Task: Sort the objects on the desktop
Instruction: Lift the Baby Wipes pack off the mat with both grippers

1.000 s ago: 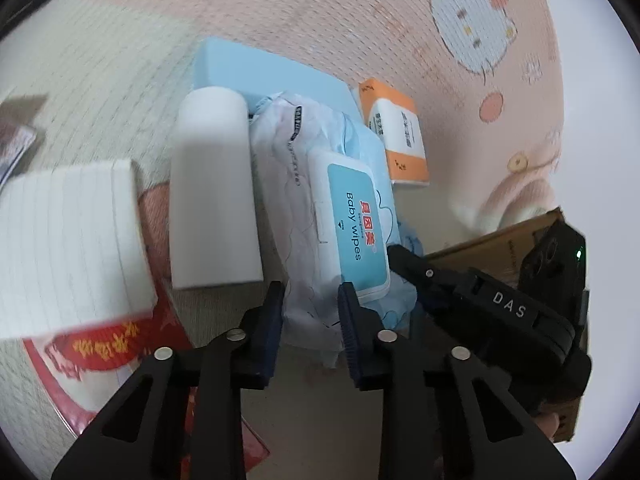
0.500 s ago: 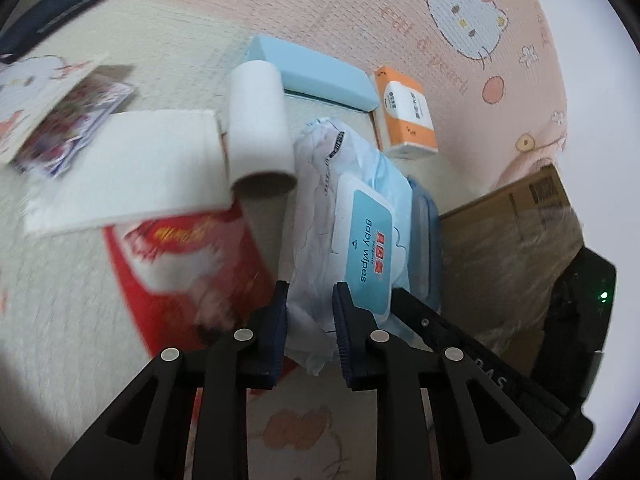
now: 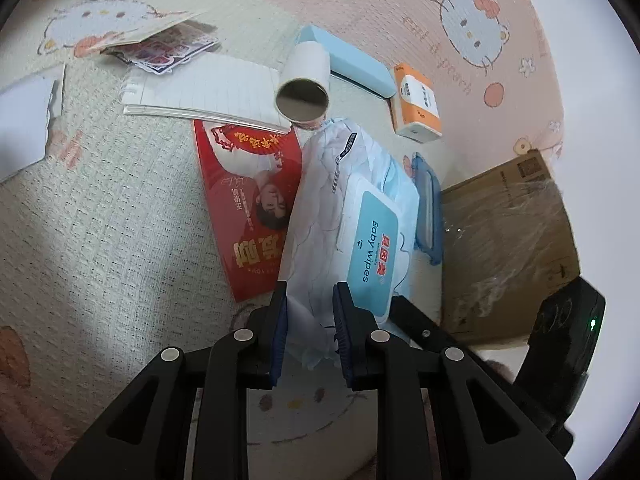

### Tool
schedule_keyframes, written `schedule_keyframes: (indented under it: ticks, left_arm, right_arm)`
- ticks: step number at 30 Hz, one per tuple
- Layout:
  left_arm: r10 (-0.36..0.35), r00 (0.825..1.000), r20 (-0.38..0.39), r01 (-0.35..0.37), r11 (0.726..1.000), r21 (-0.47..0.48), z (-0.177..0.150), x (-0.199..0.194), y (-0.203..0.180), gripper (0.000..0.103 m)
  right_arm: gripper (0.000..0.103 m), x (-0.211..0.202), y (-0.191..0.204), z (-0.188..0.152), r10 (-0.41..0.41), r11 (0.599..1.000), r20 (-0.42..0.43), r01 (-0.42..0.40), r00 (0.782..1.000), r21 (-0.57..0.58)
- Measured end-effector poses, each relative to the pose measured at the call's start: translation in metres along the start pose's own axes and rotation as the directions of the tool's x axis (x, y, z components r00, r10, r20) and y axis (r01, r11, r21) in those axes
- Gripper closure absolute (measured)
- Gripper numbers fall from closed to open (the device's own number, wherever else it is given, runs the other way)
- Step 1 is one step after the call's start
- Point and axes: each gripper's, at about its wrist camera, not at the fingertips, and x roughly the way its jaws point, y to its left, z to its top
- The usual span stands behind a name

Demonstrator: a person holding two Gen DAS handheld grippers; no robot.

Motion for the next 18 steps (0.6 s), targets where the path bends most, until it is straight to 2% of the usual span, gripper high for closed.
schedule_keyframes:
  ticks: [8,12,13,14,15,16,17,18]
  left_arm:
    - [-0.032,0.999,0.027,0.032,0.999,0.012,0.006,-0.012,-0.009,0.078]
    - [-0.040,0.996,0.081,0.039,0.999,0.012,0.014,-0.029,-0.010,0.077]
    - [-0.054,0.991,0.119,0.051,0.998,0.029,0.017,-0.036,-0.012,0.070]
    - [-0.070,0.988,0.135,0.064,0.997,0.046,0.020,-0.039,-0.015,0.057]
    - [-0.083,0.988,0.130,0.075,0.995,0.069,0.023,-0.038,-0.018,0.051]
    - [-0.090,0.990,0.111,0.080,0.993,0.086,0.027,-0.034,-0.022,0.047]
    - [-0.088,0.992,0.086,0.079,0.992,0.097,0.029,-0.028,-0.024,0.047]
    - [-0.073,0.995,0.069,0.066,0.993,0.094,0.030,-0.021,-0.025,0.047]
  right_arm:
    - [0.083,0.001,0.002,0.003,-0.032,0.999,0.013,0.032,0.999,0.003]
    - [0.082,-0.004,-0.004,0.007,-0.014,0.999,-0.007,0.014,1.000,0.041]
    - [0.082,-0.008,-0.005,0.009,-0.023,0.999,0.004,0.023,1.000,0.049]
    - [0.082,-0.012,-0.004,0.011,-0.026,0.998,0.016,0.025,1.000,0.049]
    - [0.080,-0.017,-0.003,0.013,-0.016,0.999,0.031,0.015,0.999,0.048]
    - [0.069,-0.020,-0.002,0.015,-0.005,0.999,0.038,0.003,0.999,0.047]
    - [0.050,-0.022,0.000,0.018,0.015,0.999,0.038,-0.017,0.999,0.046]
    - [0.041,-0.022,0.001,0.020,0.032,0.999,0.036,-0.033,0.999,0.043]
